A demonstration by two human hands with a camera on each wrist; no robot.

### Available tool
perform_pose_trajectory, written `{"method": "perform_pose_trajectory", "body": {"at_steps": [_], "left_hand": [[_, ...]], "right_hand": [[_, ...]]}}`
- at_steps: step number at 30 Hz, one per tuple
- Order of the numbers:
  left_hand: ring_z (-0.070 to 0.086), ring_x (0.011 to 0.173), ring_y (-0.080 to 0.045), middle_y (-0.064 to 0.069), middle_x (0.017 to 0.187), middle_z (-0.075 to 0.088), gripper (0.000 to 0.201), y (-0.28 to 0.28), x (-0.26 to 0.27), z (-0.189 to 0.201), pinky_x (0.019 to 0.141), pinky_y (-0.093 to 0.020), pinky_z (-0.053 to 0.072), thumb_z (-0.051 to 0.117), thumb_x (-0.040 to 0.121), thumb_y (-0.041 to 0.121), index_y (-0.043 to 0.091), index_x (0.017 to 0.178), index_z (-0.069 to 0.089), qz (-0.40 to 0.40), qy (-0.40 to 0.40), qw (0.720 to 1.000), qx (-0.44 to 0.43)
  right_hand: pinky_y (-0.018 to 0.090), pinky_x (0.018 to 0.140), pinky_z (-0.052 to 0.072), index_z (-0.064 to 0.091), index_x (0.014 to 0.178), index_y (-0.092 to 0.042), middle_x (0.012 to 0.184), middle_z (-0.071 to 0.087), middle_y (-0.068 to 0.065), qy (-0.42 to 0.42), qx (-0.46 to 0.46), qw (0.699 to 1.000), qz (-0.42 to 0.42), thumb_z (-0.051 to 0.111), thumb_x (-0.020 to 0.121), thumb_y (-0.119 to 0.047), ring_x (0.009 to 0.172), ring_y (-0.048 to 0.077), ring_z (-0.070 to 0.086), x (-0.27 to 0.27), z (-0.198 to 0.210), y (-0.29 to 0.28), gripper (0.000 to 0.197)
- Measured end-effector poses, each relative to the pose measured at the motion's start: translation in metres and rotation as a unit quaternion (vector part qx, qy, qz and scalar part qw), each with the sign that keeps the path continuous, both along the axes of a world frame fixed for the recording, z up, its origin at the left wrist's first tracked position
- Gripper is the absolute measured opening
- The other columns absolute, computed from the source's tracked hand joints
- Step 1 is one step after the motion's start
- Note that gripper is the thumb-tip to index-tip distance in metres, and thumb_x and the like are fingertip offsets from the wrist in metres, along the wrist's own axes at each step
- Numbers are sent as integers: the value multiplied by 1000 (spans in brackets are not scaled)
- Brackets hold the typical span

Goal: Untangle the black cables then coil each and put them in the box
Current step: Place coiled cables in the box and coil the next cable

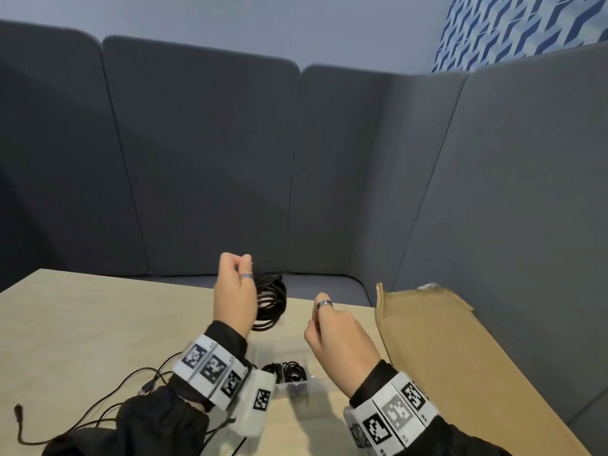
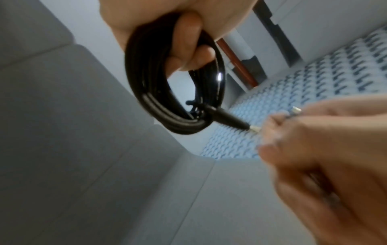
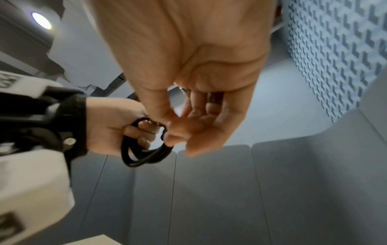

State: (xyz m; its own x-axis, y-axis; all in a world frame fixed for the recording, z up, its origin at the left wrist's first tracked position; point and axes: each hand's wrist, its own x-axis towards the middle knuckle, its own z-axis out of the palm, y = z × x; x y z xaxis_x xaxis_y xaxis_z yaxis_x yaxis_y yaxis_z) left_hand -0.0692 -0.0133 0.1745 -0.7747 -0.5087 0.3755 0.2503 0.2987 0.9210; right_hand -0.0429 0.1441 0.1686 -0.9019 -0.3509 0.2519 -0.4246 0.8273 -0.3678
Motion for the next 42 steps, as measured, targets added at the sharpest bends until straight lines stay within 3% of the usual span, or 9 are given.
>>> {"method": "perform_pose_trajectory", "body": {"at_steps": [4,9,12,17,22,27,30,36,42], "left_hand": [[53,72,-28,-8,78,51,24,-9,-8,-9,68,-49,49,37,98,32,21,77,41,4,-43,996,73],[50,64,-23,-10,75,49,24,6,-1,-12,52,-35,45,36,99,28,17,78,43,-22,-45,992,113],[48,61,-21,-9,73,47,24,9,2,-15,43,-27,39,35,100,27,15,80,42,-37,-47,987,147],[48,64,-22,-9,74,48,24,13,6,-10,53,-33,40,36,100,27,14,81,44,-53,-46,982,178],[48,65,-23,-8,72,48,25,8,3,-6,56,-35,40,37,100,25,14,78,43,-70,-51,980,179],[43,51,-14,-5,67,44,25,11,3,-2,37,-19,36,36,100,22,12,78,41,-96,-64,966,231],[39,45,-11,-5,64,41,26,12,3,-1,32,-15,32,37,100,22,11,78,41,-107,-65,963,239],[38,30,-2,-3,59,38,29,8,-3,1,31,-15,32,35,101,20,9,75,41,-113,-85,942,305],[47,49,-13,-5,67,47,27,12,-1,0,37,-19,40,32,102,27,11,83,43,-88,-79,941,317]], "right_hand": [[42,63,47,34,87,-15,79,63,17,-90,-121,987,64,37,97,-20,67,31,58,-2,-3,-5,12],[17,57,38,41,85,-20,70,53,-5,-125,-260,956,52,55,90,-39,59,6,48,4,-7,-20,24],[19,57,39,35,87,-23,67,46,-7,-84,-271,958,47,63,84,-34,56,5,42,4,-15,-21,31],[30,64,49,30,106,-38,88,48,-13,81,-119,987,68,56,85,-36,70,12,51,11,-20,-19,33],[26,55,47,49,115,-32,75,57,-11,255,28,963,87,47,85,-41,59,11,55,6,-14,-12,31],[27,53,40,66,89,-26,65,53,-9,368,121,919,76,52,85,-32,58,15,51,0,-7,-13,16],[28,53,35,66,81,-25,63,51,-7,412,84,903,90,50,94,-33,56,16,48,-3,-3,-13,22],[23,55,44,59,90,-19,73,62,-4,374,-43,912,165,50,95,-33,64,12,56,5,0,-10,17],[18,57,41,42,86,-25,80,60,-6,132,-73,984,92,45,92,-35,67,10,55,8,-6,3,13]]}}
